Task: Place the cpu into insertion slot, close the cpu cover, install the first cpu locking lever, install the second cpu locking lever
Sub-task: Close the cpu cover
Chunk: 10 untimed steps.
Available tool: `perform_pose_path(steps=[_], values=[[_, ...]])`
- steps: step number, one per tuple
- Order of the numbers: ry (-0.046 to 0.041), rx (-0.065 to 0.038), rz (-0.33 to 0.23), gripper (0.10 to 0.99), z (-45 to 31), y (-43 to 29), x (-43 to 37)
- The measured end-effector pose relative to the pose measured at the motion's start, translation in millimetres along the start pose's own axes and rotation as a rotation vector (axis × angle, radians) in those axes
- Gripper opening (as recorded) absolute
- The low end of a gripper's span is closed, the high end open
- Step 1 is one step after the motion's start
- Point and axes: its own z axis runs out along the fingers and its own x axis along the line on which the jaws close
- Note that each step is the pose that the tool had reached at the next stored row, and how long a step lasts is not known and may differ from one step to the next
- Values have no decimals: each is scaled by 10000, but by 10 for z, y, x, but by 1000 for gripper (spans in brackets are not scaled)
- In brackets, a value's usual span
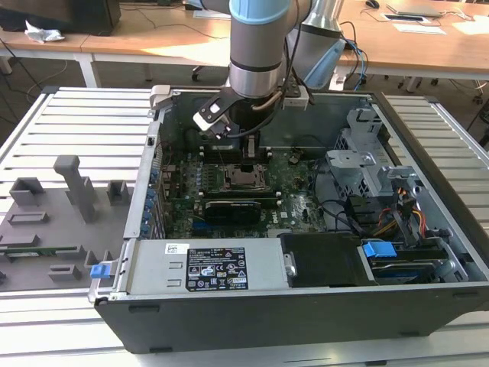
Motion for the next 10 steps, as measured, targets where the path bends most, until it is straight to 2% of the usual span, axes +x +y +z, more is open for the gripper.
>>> perform_pose_path(steps=[4,10], values=[[-46,4,-767,106,1,0,0],[-168,13,-2268,106,4,0,0]])
